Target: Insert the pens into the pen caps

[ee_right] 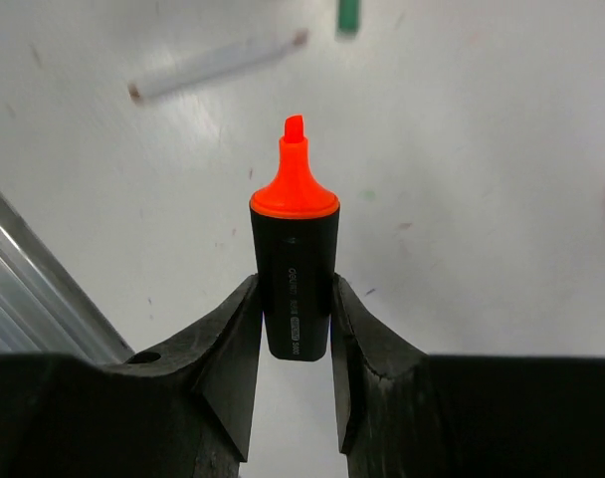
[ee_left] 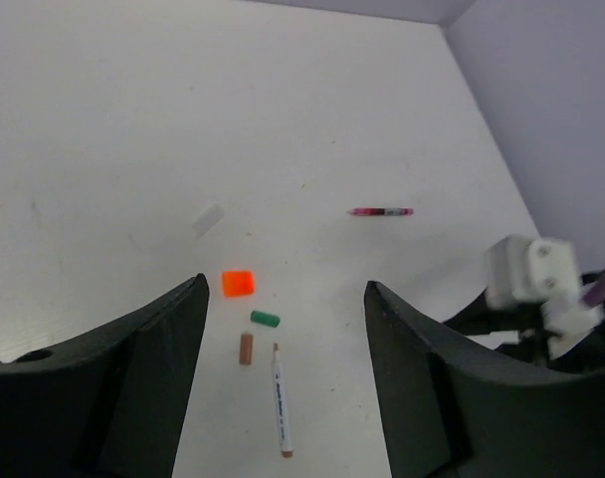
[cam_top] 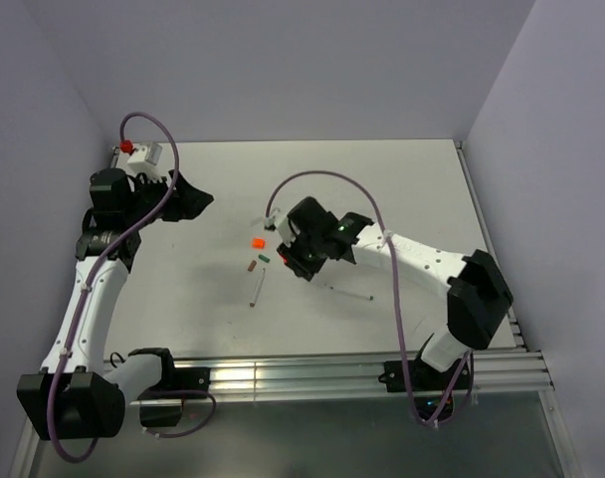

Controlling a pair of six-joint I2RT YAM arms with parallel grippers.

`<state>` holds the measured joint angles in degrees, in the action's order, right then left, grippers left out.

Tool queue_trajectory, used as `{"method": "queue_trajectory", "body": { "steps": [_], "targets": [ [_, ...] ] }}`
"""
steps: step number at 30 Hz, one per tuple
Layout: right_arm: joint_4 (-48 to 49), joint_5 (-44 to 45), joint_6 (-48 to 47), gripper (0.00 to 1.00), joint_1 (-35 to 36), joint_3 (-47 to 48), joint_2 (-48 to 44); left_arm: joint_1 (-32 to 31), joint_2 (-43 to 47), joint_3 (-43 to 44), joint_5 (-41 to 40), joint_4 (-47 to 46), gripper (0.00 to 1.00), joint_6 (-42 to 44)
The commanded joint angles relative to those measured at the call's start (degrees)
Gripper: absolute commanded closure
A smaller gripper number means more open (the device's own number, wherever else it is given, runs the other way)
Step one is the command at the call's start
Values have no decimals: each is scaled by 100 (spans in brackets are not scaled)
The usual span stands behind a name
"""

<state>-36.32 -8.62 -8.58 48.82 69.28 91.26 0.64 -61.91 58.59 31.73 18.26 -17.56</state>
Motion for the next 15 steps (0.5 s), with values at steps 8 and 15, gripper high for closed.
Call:
{"method": "queue_trajectory", "body": {
  "steps": [8,15],
  "targets": [
    [-25,-342,418,100,-461,1729,-460,-696,285,-594,405,-2345,40,-2663],
    [-218,-368,585,100,-461,2230,-408,-1180,-5,-568,194,-2406,37,-3017]
  ]
}}
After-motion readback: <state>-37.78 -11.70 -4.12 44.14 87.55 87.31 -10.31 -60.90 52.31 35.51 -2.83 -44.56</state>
